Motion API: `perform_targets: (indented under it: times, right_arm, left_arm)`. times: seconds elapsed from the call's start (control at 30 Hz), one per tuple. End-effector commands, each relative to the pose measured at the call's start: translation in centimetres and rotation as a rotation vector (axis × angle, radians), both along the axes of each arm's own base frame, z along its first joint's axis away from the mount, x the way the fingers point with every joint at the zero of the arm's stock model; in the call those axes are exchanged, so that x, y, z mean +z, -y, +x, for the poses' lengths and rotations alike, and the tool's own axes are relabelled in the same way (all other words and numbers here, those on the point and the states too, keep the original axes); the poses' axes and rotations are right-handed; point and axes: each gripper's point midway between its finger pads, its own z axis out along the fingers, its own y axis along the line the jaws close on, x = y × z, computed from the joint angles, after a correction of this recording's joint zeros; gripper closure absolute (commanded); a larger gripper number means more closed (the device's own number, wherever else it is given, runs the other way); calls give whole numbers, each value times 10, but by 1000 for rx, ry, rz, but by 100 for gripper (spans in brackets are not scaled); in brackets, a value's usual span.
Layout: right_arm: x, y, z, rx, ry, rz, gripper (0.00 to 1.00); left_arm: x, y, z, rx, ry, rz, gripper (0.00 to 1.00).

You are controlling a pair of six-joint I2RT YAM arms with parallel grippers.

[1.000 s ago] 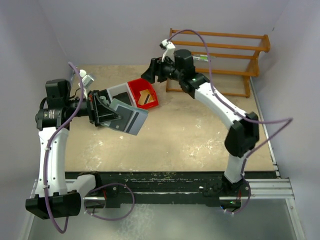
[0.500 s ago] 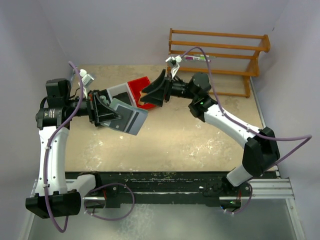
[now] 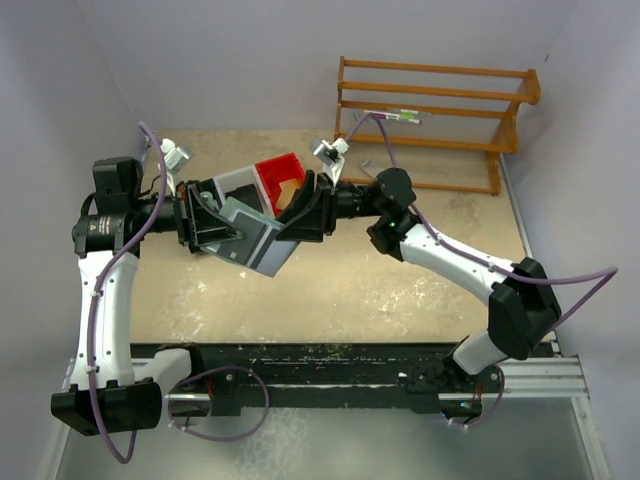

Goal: Take the credit cards out of the card holder

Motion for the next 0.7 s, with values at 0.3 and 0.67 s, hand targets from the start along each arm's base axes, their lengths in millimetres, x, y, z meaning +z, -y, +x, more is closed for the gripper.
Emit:
perform_targets:
  times: [0.3, 0.67]
  right_arm:
    - [-16, -22, 16, -107, -57, -139, 71]
    - [-26, -18, 4, -54, -70, -156, 78]
  left_arm:
    - [8, 0, -4, -21, 116, -2, 100]
    - [10, 1, -8, -41, 116, -18, 99]
